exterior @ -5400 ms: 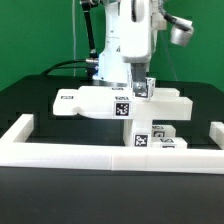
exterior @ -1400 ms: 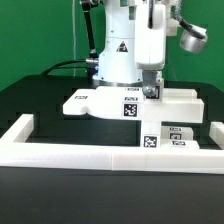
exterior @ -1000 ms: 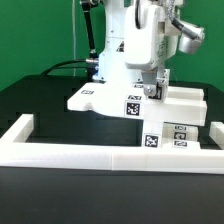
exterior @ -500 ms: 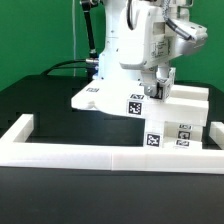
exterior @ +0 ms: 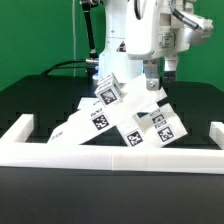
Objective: Assemble chair
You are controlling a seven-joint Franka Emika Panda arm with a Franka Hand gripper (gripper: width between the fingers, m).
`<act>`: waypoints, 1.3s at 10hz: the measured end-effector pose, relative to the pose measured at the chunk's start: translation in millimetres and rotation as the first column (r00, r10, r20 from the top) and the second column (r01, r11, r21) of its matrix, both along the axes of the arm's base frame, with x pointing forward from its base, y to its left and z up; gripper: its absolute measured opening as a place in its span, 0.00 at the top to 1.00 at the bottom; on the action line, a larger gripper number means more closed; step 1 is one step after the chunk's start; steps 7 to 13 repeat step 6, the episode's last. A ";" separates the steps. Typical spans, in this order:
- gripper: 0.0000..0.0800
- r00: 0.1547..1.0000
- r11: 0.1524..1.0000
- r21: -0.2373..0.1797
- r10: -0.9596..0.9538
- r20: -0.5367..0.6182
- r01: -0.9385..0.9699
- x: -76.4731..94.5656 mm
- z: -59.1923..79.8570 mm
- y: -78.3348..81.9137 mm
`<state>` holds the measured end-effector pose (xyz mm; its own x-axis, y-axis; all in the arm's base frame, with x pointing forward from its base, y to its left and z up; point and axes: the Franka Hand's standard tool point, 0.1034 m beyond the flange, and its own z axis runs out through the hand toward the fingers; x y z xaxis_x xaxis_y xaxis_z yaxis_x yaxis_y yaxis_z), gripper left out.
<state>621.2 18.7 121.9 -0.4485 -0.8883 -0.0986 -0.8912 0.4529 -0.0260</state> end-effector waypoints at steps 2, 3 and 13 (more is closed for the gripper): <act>0.19 1.000 1.000 0.005 0.005 0.005 -0.005 -0.7 4.6 6.0; 0.19 1.000 1.000 0.004 0.015 0.004 -0.015 -1.2 3.1 6.2; 0.19 1.000 1.000 0.002 0.027 0.002 -0.027 -1.8 1.6 7.5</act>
Offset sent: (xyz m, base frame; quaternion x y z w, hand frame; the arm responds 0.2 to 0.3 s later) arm 0.0000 0.0000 0.0000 0.0000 0.0000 0.0000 1.0000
